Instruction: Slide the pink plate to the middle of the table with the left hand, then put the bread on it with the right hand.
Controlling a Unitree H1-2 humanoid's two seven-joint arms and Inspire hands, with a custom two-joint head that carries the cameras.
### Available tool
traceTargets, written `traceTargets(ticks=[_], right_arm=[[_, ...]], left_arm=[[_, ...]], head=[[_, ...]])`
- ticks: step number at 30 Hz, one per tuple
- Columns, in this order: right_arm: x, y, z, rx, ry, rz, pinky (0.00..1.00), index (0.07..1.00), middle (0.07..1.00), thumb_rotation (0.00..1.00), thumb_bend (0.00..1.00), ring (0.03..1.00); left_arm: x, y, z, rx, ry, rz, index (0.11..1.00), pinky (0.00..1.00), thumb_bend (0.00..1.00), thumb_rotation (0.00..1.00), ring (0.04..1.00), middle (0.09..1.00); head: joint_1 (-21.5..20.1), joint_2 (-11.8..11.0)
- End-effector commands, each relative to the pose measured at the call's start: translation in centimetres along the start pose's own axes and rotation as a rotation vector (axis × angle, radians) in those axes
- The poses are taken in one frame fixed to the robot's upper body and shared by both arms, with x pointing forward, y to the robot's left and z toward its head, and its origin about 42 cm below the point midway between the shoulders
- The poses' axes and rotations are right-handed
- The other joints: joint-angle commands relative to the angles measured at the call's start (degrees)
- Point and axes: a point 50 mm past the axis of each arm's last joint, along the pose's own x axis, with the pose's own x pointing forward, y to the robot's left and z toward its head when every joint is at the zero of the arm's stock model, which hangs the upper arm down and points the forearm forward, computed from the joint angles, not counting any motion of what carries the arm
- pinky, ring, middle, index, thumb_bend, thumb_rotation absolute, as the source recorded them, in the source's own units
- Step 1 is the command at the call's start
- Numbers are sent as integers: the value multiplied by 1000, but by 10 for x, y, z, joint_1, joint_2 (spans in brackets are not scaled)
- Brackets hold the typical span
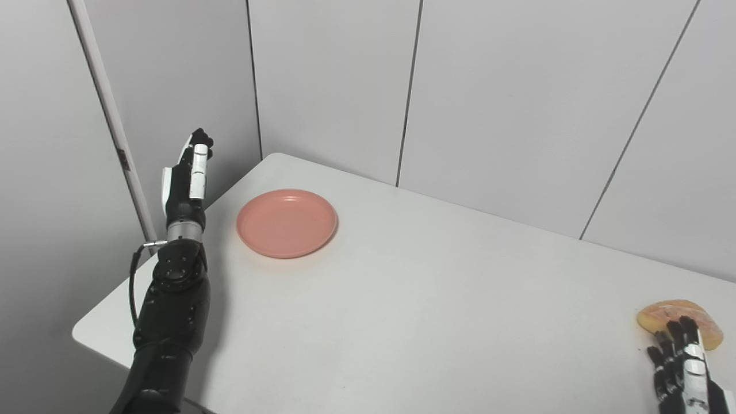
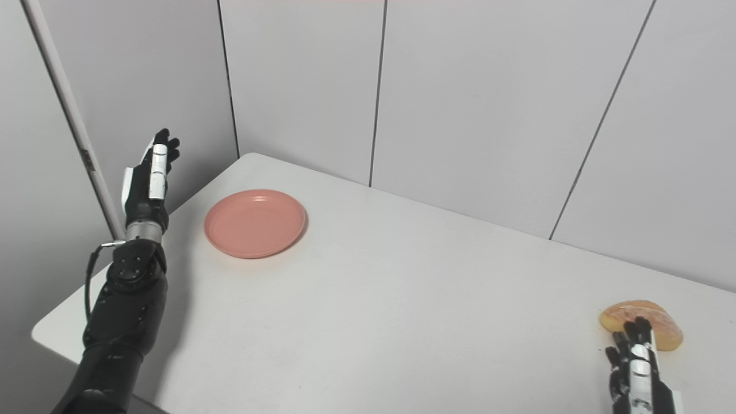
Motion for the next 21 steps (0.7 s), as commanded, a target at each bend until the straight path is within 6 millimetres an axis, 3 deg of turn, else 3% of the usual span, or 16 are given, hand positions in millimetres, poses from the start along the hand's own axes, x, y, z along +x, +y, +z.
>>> traceTargets(ticks=[1, 8, 14, 21], right_arm=[[-3, 1, -3, 7, -18, -2, 1000, 1000, 1000, 894, 539, 1000], [-4, 2, -2, 7, -13, 0, 1000, 1000, 997, 882, 591, 998], [-6, 3, 0, 10, -16, 2, 1000, 998, 994, 904, 549, 996], [-6, 3, 1, 18, -14, -2, 1000, 990, 983, 876, 568, 987]], left_arm=[[24, -2, 31, -24, -108, -16, 892, 1000, 778, 1000, 928, 895], [25, -6, 10, -78, -21, -35, 879, 972, 824, 1000, 911, 876], [24, -15, -8, -174, 40, -38, 869, 929, 793, 1000, 877, 855], [24, -22, -24, -174, 70, -64, 880, 924, 800, 1000, 894, 868]], head=[[-1, 0], [-1, 3], [-2, 6], [-3, 8]])
